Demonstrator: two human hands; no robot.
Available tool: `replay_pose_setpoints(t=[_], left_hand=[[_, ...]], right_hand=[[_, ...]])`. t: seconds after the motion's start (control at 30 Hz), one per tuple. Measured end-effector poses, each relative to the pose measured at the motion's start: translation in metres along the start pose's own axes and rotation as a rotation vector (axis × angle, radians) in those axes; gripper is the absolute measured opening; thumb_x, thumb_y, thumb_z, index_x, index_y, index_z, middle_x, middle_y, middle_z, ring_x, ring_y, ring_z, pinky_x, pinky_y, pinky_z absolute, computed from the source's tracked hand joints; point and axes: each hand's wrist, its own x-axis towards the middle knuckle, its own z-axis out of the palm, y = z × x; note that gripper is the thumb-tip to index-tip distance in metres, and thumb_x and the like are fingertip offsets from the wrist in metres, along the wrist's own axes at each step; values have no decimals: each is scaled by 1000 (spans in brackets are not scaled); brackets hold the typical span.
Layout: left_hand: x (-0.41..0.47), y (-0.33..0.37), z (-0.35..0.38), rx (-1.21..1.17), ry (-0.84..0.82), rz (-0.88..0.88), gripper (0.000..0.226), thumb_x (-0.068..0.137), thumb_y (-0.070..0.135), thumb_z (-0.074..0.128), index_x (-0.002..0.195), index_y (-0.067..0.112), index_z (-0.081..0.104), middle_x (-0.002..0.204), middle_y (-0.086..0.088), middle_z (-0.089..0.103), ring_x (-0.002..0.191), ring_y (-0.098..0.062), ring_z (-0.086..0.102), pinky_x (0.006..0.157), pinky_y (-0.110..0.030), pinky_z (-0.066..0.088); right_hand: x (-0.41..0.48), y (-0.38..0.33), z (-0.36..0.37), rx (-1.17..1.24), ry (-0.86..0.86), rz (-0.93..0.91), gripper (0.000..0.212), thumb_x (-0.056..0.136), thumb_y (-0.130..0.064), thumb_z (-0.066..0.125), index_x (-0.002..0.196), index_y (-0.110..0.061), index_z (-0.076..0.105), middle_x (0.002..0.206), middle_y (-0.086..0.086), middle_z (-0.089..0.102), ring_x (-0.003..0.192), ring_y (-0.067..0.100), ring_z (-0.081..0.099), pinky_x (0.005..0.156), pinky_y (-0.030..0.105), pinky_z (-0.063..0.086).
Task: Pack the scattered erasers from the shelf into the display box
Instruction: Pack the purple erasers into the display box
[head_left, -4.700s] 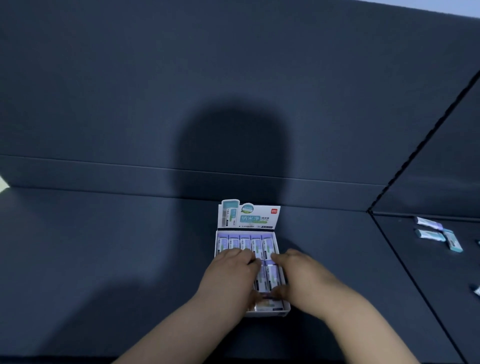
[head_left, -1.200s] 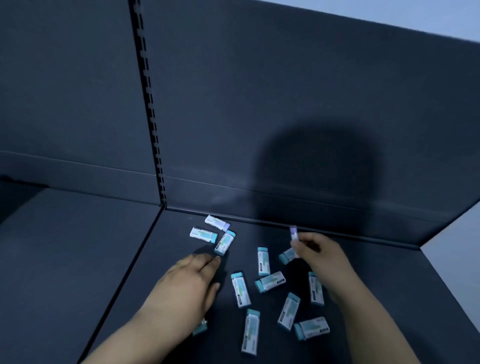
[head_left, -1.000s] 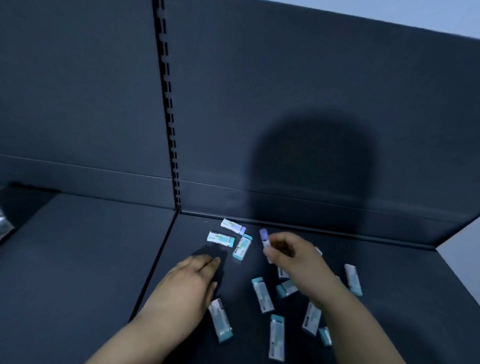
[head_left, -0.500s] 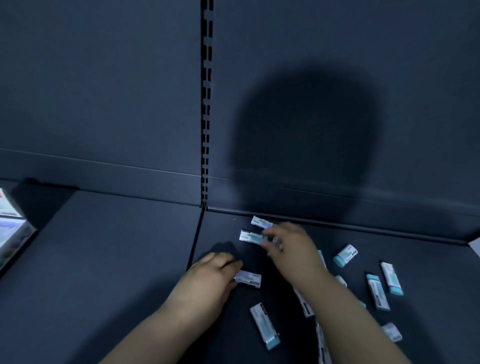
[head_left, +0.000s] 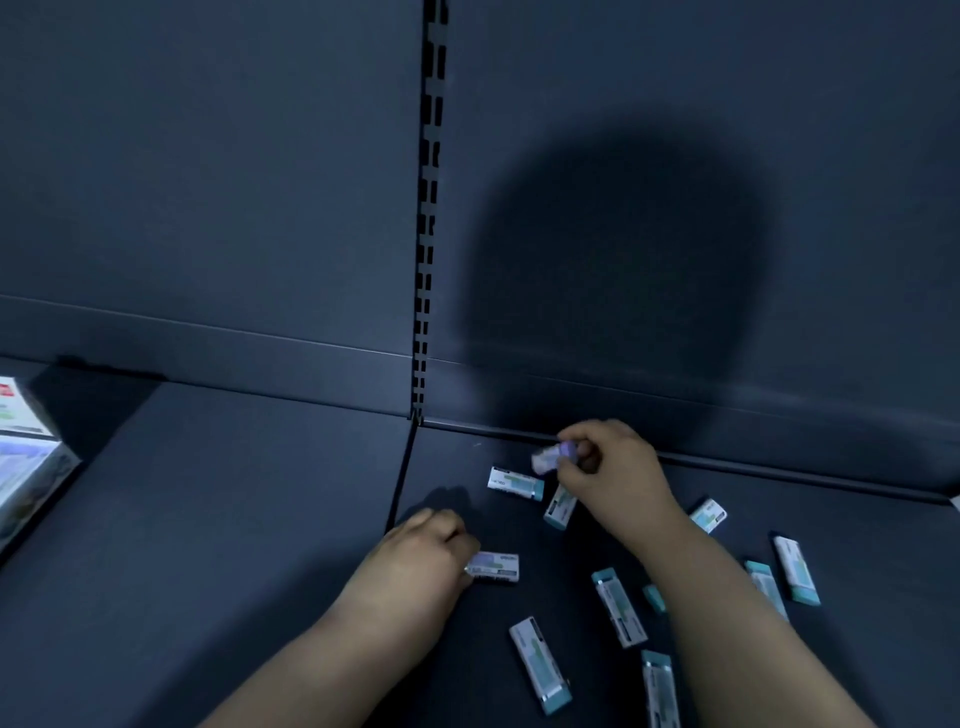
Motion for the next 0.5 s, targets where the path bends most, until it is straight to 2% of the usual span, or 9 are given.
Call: replay_pose_setpoints(t=[0.1,0.13,0.2,0.27,0.3,0.4,0.5], left_hand=[[-1,0,0,-10,1,-5,34,98,32,40,130,23,49,129,5,44,120,-13,38,99,-24,34],[-2,0,0,-10,1,-5,34,98,31,40,130,23,50,128,5,44,120,-13,38,99,-24,34],[-2,-1,0,-8,-4,-9,34,98,31,40,130,23,50,128,6,44,120,-13,38,98,-24,35],[-3,-1,-1,-5,-11,-9,34,99,32,39,132,26,48,129,6,44,120,-13,38,98,-24,35],[-4,-1,-1,0,-17,-8,35,99,32,39,132,26,48,129,5,44,120,-13,38,98,-25,35],[-6,-2,-4,23,-27,-9,35,99,31,40,132,26,48,129,4,44,121,-15,38,98,-25,35],[-10,-1,-6,39,-28,-4,34,99,30,39,132,26,48,130,5,43,121,-15,37,98,-24,33]], right_hand=[[-21,-10,-23,36,58,-52,16,80,-6,67,91,-15,72,81,-9,54,77,-10,53,66,-2,35],[-27,-14,-30,18,18,-62,15,80,-8,67,90,-17,72,82,-10,56,79,-9,54,67,-1,36],[-39,-19,-35,-85,-176,-87,13,80,-12,65,88,-18,73,86,-6,58,81,-1,57,70,4,40],[-46,-24,-26,-233,-367,-144,16,82,-15,62,94,-16,73,94,0,60,85,6,58,81,14,44],[-47,-26,-18,-255,-415,-171,20,84,-16,60,100,-17,72,96,-1,59,89,9,57,84,14,42],[-41,-27,5,-206,-458,-170,26,87,-14,59,112,-20,66,92,-8,55,85,4,52,81,11,38],[-40,-21,13,-158,-479,-66,31,88,-7,56,115,-20,63,101,-5,66,86,2,55,82,13,42]])
